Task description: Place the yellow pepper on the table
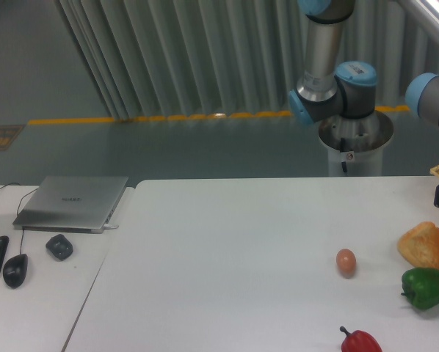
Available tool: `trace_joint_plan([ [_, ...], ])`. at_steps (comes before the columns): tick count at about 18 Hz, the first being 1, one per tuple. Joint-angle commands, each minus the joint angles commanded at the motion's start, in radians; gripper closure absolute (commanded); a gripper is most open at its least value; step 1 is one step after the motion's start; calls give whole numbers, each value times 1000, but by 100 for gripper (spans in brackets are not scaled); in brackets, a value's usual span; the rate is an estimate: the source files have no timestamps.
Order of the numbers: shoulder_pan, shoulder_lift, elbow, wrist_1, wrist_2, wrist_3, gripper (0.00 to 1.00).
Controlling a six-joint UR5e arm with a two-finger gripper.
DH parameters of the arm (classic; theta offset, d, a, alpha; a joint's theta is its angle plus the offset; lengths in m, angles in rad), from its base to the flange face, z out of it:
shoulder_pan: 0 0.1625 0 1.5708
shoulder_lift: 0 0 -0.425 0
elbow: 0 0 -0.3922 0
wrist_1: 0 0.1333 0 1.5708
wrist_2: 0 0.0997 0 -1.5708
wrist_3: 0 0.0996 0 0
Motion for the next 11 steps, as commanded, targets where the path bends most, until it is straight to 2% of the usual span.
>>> trace_joint_plan([
  [5,12,2,0,-2,8,0,0],
  [8,58,2,-3,-3,38,2,0],
  [11,110,6,-3,-3,58,116,0],
])
